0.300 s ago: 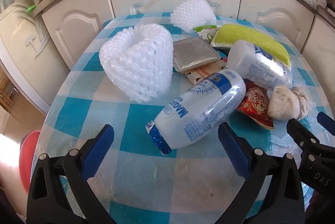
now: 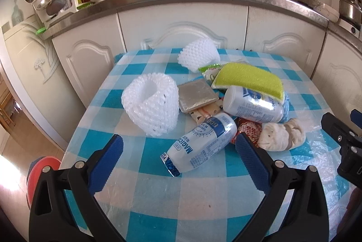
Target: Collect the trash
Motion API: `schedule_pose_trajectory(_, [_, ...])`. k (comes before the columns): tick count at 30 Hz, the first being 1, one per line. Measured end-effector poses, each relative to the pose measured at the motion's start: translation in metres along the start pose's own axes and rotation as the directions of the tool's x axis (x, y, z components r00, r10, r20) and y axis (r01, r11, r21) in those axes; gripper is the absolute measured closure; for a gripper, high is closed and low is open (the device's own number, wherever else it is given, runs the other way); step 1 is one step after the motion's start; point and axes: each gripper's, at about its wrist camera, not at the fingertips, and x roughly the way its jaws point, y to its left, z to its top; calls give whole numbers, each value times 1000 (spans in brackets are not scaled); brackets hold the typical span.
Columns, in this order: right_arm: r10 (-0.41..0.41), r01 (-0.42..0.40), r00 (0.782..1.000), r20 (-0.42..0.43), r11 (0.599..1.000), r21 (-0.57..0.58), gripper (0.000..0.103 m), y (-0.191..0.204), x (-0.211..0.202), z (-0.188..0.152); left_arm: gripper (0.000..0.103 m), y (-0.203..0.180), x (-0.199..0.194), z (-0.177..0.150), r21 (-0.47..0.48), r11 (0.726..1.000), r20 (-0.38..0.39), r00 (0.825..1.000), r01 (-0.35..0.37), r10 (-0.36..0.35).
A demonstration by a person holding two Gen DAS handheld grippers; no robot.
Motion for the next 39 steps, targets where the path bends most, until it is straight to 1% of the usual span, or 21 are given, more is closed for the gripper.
schedule_pose_trajectory(1, [-2,2,1000,19,1000,1,4,-1,-8,2,3,-2,-8,1,-1,1000,19,1000,1,-1])
schedule_pose_trajectory(4, [-18,19,996,88,1000,-8,4,-3,-34,9,3,12,-33,12,-4,1000,55,998,24,-24])
schedule_pose_trajectory(9, [-10,12,984,177,1000,-6,4,-3,-75,19,3,12,-70,26,-8,1000,135,991,18,-16])
schedule_pose_trajectory(14, [-6,14,963,271,999,-29,4,5,-115,23,3,21,-107,34,-35,999,208,978,26,-18])
schedule_pose_trajectory(20, [-3,12,929,371,1000,-23,4,7,-158,21,3,25,-139,36,-44,999,274,962,24,-12])
schedule_pose_trajectory(23, [-3,14,916,400,1000,-25,4,8,-173,21,3,30,-154,35,-50,998,308,951,23,-7])
schedule_pose_trajectory(30, [-1,20,895,445,999,-40,4,10,-196,17,3,34,-181,31,-49,999,365,931,20,0])
schedule_pose_trajectory(32, [-3,24,888,459,999,-40,4,11,-201,16,3,35,-186,30,-47,999,371,928,22,-3])
schedule_pose_trajectory(39, [19,3,878,478,999,-46,4,12,-211,13,3,39,-191,29,-51,999,380,925,17,4])
